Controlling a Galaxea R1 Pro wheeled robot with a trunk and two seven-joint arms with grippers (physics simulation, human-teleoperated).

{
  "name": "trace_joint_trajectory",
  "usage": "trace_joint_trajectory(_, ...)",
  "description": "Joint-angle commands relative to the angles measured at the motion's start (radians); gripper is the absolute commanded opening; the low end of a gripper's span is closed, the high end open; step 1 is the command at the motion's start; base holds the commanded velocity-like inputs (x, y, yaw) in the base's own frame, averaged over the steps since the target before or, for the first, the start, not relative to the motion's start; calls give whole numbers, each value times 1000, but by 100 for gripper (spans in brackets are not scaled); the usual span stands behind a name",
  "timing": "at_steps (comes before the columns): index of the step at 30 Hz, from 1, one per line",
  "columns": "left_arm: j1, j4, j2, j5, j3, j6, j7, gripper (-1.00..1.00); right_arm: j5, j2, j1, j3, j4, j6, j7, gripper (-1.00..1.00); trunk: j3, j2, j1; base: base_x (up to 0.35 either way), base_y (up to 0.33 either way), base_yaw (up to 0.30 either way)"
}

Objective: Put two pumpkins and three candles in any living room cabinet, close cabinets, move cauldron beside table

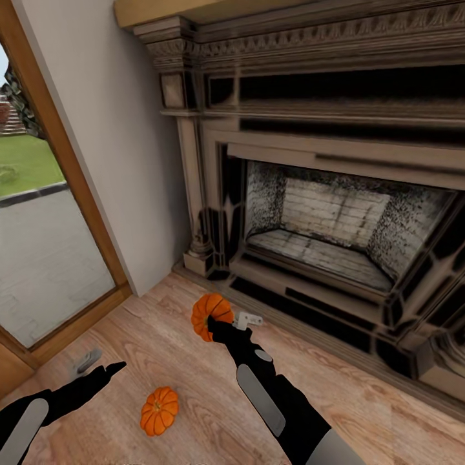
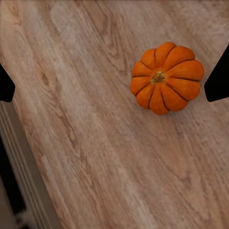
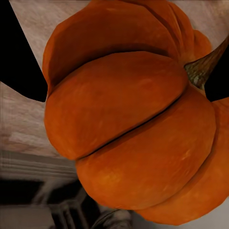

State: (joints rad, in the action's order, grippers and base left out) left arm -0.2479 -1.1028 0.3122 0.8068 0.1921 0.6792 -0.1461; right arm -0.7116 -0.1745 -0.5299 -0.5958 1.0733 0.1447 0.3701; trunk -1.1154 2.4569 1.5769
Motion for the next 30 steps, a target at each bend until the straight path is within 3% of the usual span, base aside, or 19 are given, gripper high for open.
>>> trace_joint_trajectory(1,-1,0,0,0,3,6,-4,100,-3,0,-1,-1,2,1,6,-100,-4,8,4,0,0,0)
trace_joint_trajectory(6,-1,0,1,0,8,6,-20,100,-3,0,-1,-2,1,-34,6,-100,-20,43,23,0,0,0)
trace_joint_trajectory(17,-1,0,1,2,7,9,-25,100,-3,0,-1,-4,1,-45,0,-100,-62,46,28,0,0,0)
trace_joint_trajectory(19,-1,0,1,3,7,9,-31,100,-2,0,-1,-4,3,-45,-27,-100,-70,46,29,0,0,0)
trace_joint_trajectory(23,-1,1,1,0,7,11,-92,100,-2,0,-4,-2,24,-30,-161,-100,-85,47,31,0,0,0)
trace_joint_trajectory(27,-1,1,2,-3,7,11,-128,100,-4,0,-5,4,31,14,-195,-100,-101,48,33,0,0,0)
trace_joint_trajectory(30,-1,1,2,-4,7,11,-137,100,-58,0,-6,20,39,102,-203,-100,-112,49,34,0,0,0)
